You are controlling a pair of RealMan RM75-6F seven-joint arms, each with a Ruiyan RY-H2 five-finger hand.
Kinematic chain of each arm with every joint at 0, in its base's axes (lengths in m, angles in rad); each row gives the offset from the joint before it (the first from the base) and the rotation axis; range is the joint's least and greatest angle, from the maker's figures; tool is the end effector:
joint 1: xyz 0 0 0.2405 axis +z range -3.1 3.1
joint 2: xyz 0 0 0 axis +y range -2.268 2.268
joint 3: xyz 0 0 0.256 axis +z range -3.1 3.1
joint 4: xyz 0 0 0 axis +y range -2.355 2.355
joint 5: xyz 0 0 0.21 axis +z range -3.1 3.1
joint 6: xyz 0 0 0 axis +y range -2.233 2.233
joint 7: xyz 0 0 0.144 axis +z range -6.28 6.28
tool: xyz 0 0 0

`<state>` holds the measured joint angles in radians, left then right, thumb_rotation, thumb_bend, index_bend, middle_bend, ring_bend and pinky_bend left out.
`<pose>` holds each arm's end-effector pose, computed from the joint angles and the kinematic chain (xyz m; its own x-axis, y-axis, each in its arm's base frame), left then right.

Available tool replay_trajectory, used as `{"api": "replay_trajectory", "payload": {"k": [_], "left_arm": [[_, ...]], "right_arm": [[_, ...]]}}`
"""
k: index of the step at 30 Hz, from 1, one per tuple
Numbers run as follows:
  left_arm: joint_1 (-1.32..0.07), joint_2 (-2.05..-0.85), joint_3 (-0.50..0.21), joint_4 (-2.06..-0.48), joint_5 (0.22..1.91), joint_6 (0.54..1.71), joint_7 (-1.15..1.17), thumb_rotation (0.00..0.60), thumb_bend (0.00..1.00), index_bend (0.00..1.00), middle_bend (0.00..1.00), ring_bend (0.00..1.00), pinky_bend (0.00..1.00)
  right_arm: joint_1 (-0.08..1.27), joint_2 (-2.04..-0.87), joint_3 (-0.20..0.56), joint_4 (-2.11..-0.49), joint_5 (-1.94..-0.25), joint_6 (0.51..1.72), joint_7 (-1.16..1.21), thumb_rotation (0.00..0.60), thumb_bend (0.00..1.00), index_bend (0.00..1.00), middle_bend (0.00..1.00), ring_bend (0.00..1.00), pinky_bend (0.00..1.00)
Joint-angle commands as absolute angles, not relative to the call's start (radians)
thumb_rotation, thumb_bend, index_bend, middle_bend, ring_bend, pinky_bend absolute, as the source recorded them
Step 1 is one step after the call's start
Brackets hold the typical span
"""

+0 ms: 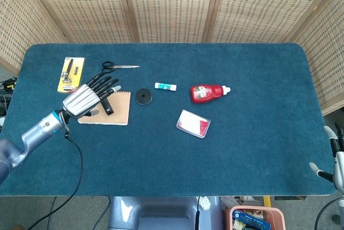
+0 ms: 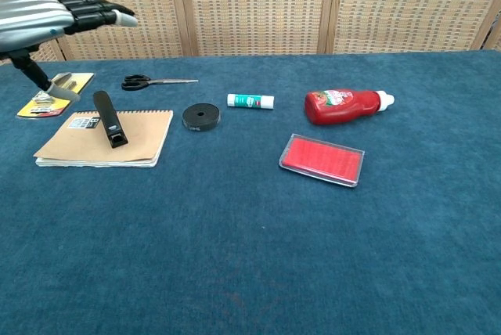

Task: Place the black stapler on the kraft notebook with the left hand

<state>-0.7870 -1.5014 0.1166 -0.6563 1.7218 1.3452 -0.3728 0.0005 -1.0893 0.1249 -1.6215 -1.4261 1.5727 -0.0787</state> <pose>-0.2311 0.3999 0.0915 0.6538 -0.1549 0.7406 0.4890 -0.6605 -0.5698 -0.3243 -0.1678 0.1943 0.4841 0.1154 0.8674 -0.8720 0.1459 0.4673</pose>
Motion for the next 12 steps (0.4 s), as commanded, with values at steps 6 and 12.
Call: {"api": "replay_trajectory", "payload": {"k": [6, 12], "left_arm": [[-0.343, -1.18, 0.004, -1.51, 1.294, 1.568, -0.089, 0.6, 0.0, 0.0, 0.0, 0.0, 0.0], [-0.226, -1.162, 0.051, -1.664, 1.253, 1.635, 0.071, 0.6, 0.01, 0.0, 0.0, 0.0, 0.0]], "right_arm": [[-0.007, -1.084, 0.116, -1.616, -1.469, 1.603, -0.047, 0.6, 0.0, 0.0, 0.0, 0.0, 0.0], [-0.007, -1.085, 0.109, -1.604, -1.49, 1.608, -0.037, 0.6, 0.0, 0.0, 0.0, 0.0, 0.0]]}}
